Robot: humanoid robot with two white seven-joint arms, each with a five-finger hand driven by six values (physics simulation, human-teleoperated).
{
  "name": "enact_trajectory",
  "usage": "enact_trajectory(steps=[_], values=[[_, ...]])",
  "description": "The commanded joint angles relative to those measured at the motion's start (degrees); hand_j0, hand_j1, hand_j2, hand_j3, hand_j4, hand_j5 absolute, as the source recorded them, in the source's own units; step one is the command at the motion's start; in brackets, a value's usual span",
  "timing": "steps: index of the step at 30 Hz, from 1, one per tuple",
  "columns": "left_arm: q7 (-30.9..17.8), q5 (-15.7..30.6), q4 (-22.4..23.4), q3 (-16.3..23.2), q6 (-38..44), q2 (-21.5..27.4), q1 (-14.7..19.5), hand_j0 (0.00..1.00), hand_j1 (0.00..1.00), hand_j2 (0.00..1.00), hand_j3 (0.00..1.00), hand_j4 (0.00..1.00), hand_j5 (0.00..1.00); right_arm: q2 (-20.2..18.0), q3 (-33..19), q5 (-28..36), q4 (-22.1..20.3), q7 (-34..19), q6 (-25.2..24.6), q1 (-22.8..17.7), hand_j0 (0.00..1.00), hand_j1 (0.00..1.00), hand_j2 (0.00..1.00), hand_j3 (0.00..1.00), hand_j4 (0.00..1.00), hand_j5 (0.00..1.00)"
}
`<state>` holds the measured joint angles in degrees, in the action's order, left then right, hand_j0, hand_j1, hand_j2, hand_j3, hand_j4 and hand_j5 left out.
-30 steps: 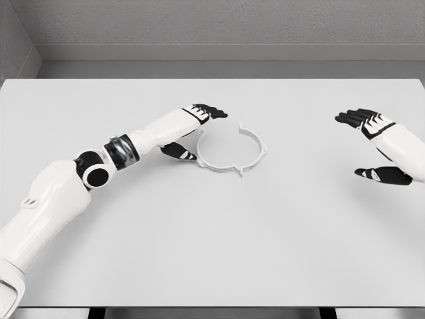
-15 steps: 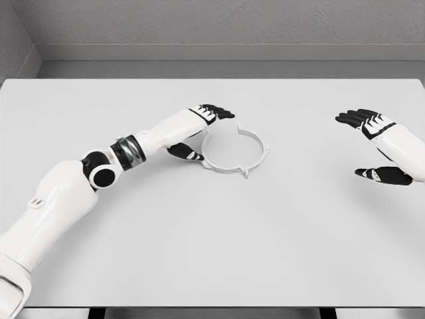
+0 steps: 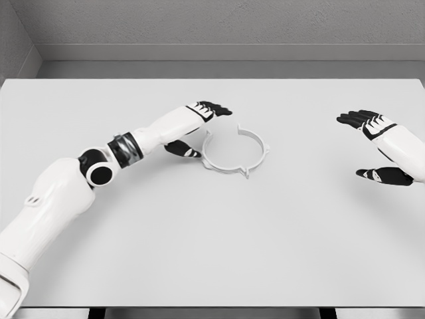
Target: Assemble PVC drainage pipe clamps
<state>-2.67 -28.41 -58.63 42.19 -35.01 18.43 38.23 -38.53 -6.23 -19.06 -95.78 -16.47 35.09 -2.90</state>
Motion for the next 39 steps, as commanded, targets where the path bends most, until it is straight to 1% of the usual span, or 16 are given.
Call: enact_trajectory(steps=[1, 7, 17, 19, 31, 38, 39], values=[[0.0, 0.4, 0.0, 0.1, 0.0, 0.6, -0.1, 1.00, 1.00, 1.00, 1.00, 1.00, 1.00, -0.1, 0.0, 0.4, 0.0, 0.0, -0.1, 0.0, 1.00, 1.00, 1.00, 1.00, 1.00, 1.00], [0.0, 0.2, 1.3, 0.1, 0.0, 0.3, -0.1, 1.00, 1.00, 1.00, 1.00, 1.00, 1.00, -0.1, 0.0, 0.4, 0.0, 0.0, -0.1, 0.0, 1.00, 1.00, 1.00, 1.00, 1.00, 1.00], [0.0, 0.1, 1.3, 0.3, 0.0, -0.8, 0.0, 1.00, 1.00, 1.00, 1.00, 1.00, 1.00, 0.0, 0.0, 0.4, 0.2, 0.0, -0.1, 0.2, 1.00, 1.00, 1.00, 1.00, 1.00, 1.00], [0.0, -0.6, 1.3, 0.3, 0.0, -0.9, 0.0, 1.00, 1.00, 1.00, 1.00, 1.00, 1.00, 0.0, 0.0, 0.4, 1.2, 0.1, -0.1, 0.2, 1.00, 1.00, 1.00, 1.00, 1.00, 1.00], [0.0, -1.0, 1.3, 0.3, 0.0, -1.5, 0.0, 1.00, 1.00, 1.00, 1.00, 1.00, 1.00, 0.1, -0.1, 0.5, 1.8, 0.1, -0.1, 0.5, 1.00, 1.00, 1.00, 1.00, 1.00, 1.00], [0.0, -1.1, 1.3, 0.3, 0.0, -2.9, 0.0, 1.00, 1.00, 1.00, 1.00, 1.00, 1.00, 0.0, -0.1, 0.4, 1.9, 0.1, -0.1, 0.5, 1.00, 1.00, 1.00, 1.00, 1.00, 1.00], [0.0, -1.1, 1.2, 0.3, 0.0, -2.9, 0.0, 1.00, 1.00, 1.00, 1.00, 1.00, 1.00, 0.0, -0.1, 0.4, 2.4, 0.1, -0.1, 0.5, 1.00, 1.00, 1.00, 1.00, 1.00, 1.00]])
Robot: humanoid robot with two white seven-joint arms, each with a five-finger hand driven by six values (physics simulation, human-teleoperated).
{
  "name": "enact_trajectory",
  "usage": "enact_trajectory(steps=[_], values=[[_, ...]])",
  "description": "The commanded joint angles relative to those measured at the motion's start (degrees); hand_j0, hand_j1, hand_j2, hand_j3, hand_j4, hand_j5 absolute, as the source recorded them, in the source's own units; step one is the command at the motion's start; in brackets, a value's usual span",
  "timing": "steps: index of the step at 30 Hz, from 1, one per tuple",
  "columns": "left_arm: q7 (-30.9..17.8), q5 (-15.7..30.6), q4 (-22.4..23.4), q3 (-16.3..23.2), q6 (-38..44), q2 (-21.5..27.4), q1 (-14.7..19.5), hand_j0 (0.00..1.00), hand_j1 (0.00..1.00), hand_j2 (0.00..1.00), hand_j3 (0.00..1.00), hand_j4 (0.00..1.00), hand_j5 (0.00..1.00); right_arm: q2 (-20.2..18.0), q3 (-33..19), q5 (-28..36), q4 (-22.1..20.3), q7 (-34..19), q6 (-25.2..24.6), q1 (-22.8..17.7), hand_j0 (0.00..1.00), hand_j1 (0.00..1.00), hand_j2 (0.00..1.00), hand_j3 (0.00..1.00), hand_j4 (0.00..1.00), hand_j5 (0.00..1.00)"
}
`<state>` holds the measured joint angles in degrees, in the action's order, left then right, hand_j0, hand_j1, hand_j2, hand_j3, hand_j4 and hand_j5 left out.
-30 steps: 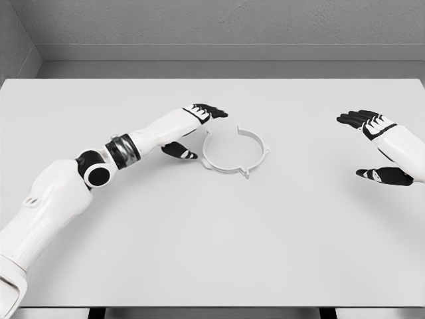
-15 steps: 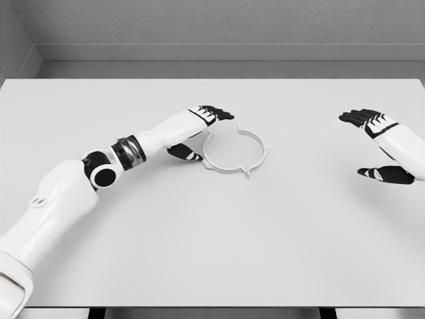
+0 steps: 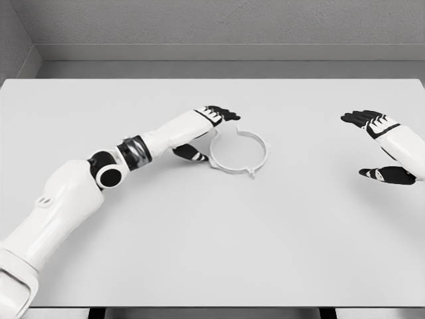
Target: Assemble PVC drainage pipe clamps
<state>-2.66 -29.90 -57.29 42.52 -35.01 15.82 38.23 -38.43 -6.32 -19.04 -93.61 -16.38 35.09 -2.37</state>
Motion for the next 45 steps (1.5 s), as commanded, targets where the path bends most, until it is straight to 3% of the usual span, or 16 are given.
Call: enact_trajectory(steps=[1, 45], values=[[0.0, 0.4, -0.1, -0.1, 0.0, -0.7, -0.1, 1.00, 1.00, 1.00, 1.00, 1.00, 1.00, -0.1, 0.0, 0.4, 0.8, 0.0, -0.1, 0.0, 1.00, 1.00, 1.00, 1.00, 1.00, 1.00], [0.0, 0.2, -0.2, -0.2, 0.0, -1.9, 0.0, 1.00, 1.00, 1.00, 1.00, 1.00, 1.00, -0.1, 0.0, 0.5, 0.8, 0.0, -0.1, -0.1, 1.00, 1.00, 1.00, 1.00, 1.00, 1.00]])
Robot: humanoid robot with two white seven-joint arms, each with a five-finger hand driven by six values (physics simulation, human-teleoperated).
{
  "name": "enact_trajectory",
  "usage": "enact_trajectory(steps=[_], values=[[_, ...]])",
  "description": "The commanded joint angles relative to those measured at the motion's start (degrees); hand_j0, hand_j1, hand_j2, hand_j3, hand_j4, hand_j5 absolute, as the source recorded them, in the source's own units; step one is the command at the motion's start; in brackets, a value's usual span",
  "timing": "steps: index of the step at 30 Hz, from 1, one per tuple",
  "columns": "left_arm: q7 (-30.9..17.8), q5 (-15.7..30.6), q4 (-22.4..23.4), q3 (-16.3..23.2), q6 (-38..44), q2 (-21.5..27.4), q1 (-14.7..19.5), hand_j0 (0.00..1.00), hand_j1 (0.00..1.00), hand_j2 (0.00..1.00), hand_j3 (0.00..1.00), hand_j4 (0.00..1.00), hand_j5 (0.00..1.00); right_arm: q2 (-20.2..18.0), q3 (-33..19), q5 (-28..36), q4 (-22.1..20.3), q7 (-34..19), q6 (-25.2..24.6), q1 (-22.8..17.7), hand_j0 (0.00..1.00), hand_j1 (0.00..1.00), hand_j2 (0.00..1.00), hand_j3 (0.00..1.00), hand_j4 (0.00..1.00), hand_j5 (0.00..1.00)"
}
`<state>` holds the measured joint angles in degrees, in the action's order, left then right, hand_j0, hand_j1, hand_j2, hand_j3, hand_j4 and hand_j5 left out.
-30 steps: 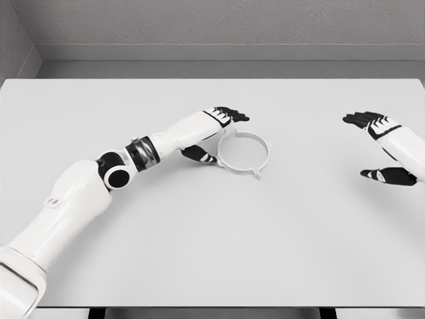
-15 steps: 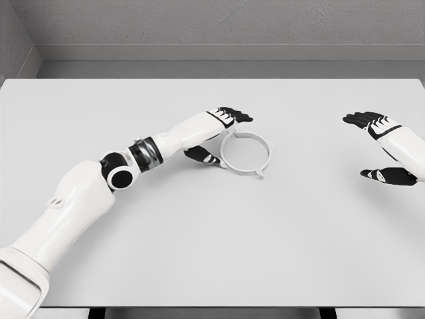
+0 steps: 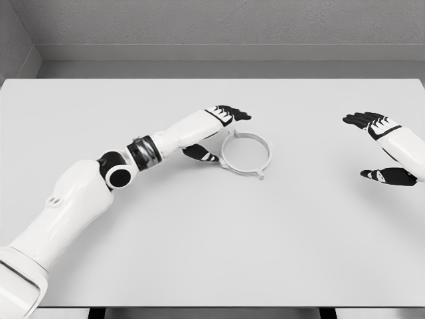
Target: Assemble PVC drainage pipe clamps
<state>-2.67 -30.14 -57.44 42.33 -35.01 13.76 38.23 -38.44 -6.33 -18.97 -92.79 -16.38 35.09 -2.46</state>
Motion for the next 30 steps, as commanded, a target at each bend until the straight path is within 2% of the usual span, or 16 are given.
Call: enact_trajectory(steps=[1, 30], values=[[0.0, 0.3, 0.0, 0.0, 0.0, 0.1, 0.0, 1.00, 1.00, 1.00, 1.00, 1.00, 1.00, -0.1, -0.1, 0.4, 0.0, 0.0, -0.1, 0.0, 1.00, 1.00, 1.00, 1.00, 1.00, 1.00], [0.0, -0.6, 0.9, 1.0, 0.0, -1.1, -0.4, 1.00, 1.00, 1.00, 1.00, 1.00, 1.00, -0.1, -0.1, 0.4, 0.9, 0.0, -0.1, -0.2, 1.00, 1.00, 1.00, 1.00, 1.00, 1.00]])
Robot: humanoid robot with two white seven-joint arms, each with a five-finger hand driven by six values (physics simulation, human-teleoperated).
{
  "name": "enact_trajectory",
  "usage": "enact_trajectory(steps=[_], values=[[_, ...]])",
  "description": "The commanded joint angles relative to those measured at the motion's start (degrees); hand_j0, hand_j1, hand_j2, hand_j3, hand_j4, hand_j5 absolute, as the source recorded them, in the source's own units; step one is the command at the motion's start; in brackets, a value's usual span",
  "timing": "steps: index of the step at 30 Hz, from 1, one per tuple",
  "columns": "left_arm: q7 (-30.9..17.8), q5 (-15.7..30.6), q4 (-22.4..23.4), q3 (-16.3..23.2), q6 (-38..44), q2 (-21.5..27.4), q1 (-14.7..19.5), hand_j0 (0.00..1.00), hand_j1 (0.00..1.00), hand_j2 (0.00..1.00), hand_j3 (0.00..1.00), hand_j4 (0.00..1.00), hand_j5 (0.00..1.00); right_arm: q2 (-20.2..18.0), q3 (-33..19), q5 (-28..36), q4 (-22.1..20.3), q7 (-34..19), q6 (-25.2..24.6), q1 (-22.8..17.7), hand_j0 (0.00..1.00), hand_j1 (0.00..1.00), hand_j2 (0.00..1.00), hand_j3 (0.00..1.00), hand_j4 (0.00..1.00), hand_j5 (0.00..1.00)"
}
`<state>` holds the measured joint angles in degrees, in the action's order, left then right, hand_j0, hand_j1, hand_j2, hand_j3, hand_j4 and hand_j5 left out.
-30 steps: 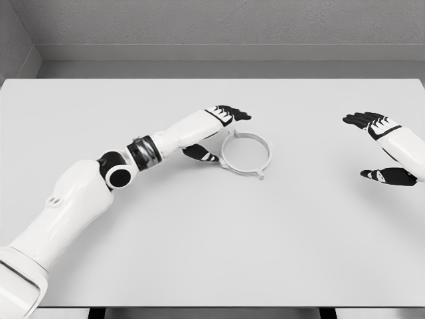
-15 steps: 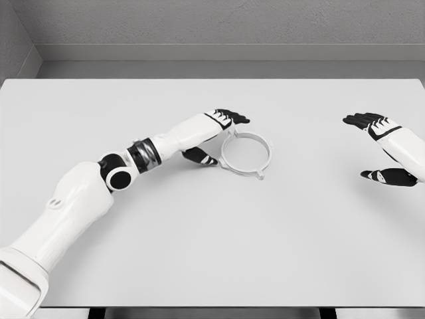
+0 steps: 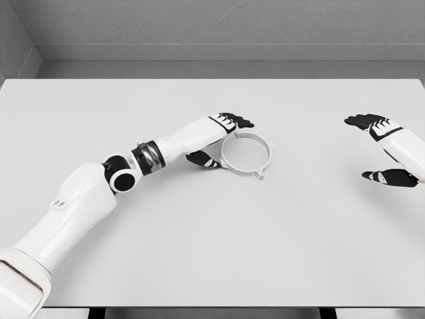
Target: Assemble PVC drainage pipe clamps
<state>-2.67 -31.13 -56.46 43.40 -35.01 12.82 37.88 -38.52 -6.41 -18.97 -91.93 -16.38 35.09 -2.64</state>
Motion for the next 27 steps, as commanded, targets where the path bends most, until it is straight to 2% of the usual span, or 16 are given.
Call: enact_trajectory(steps=[1, 27], values=[[0.0, 0.4, -0.1, -0.1, 0.0, -0.3, 0.0, 1.00, 1.00, 1.00, 1.00, 1.00, 1.00, -0.1, 0.0, 0.4, 0.0, 0.0, -0.1, 0.0, 1.00, 1.00, 1.00, 1.00, 1.00, 1.00], [0.0, 0.4, -0.2, -0.1, 0.0, -1.7, 0.1, 1.00, 1.00, 1.00, 1.00, 1.00, 1.00, -0.1, 0.0, 0.4, 0.0, 0.0, -0.1, 0.0, 1.00, 1.00, 1.00, 1.00, 1.00, 1.00]])
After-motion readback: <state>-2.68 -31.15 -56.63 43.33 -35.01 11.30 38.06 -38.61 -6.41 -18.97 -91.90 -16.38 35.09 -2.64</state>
